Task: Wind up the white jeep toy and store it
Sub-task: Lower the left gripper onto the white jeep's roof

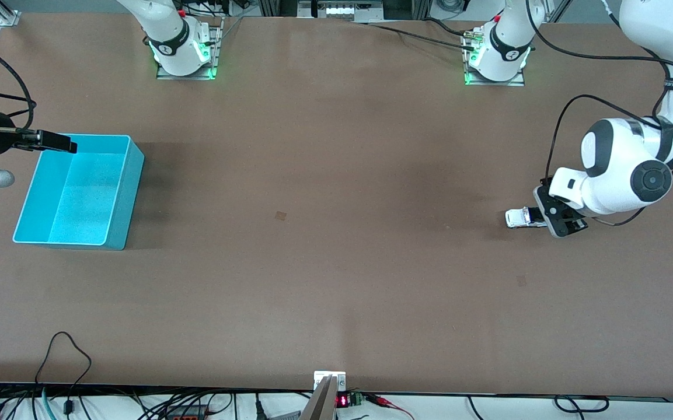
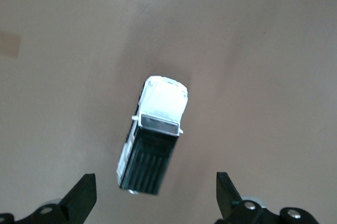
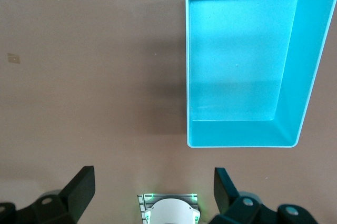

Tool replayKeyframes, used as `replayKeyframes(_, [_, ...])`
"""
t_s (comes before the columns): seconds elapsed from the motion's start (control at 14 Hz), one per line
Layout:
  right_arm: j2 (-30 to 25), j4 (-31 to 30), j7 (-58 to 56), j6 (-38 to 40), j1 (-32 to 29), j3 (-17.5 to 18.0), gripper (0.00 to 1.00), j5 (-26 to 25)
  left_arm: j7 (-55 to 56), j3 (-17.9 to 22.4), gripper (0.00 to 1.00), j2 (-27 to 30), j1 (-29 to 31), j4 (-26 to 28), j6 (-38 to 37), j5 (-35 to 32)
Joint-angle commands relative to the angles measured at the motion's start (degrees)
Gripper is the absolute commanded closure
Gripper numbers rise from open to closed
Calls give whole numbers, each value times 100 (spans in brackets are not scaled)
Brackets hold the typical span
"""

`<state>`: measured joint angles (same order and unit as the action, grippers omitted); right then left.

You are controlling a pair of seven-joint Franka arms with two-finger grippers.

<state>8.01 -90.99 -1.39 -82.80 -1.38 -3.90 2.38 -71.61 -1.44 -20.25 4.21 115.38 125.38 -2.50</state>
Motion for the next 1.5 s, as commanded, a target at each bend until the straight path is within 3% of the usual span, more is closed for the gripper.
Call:
replayKeyframes(0.0, [60, 126, -11, 115, -55, 12, 0, 114, -694, -76, 0, -58, 28, 46, 266, -137])
replayKeyframes(0.29, [60, 117, -11, 115, -90, 12, 0, 114, -1381, -76, 0, -216, 185, 90, 741, -146])
replayKeyframes(0.79, [69, 117, -11, 123, -134, 12, 0, 114, -1400, -76, 0, -321, 186, 485, 1093, -154])
replayKeyframes(1.07, [69, 117, -20, 123, -134, 12, 0, 123, -1400, -85, 0, -339, 186, 485, 1172, -566])
replayKeyframes(1.43, [69, 91, -11, 176, -134, 12, 0, 114, -1400, -85, 0, -400, 186, 608, 1269, -576])
